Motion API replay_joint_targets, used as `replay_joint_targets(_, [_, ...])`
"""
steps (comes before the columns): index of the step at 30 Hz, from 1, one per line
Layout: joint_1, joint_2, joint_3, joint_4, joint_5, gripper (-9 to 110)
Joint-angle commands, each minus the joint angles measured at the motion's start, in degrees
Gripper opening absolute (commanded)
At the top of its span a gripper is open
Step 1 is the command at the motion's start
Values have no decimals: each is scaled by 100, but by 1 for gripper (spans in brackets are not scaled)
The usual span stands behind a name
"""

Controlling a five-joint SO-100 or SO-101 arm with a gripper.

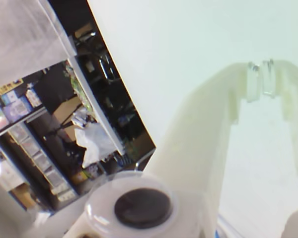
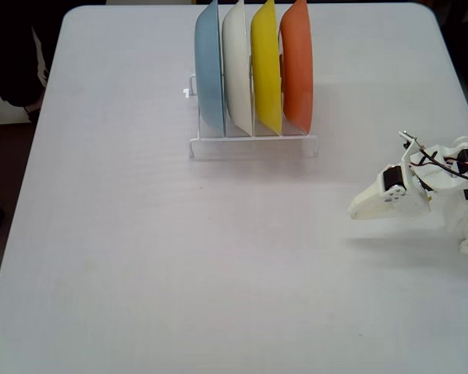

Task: Would you please take all the plates for me?

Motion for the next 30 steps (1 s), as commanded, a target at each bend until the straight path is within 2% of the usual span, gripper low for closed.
replay_joint_targets(1, [18,114,-18,18,26,0])
replay_joint_targets(14, [18,114,-18,26,53,3])
replay_joint_targets(19, [18,114,-70,-88,290,0])
replay_joint_targets(27, [167,105,-1767,-18,-229,-1])
replay_joint_targets(30, [369,-334,-2312,-396,-439,-1])
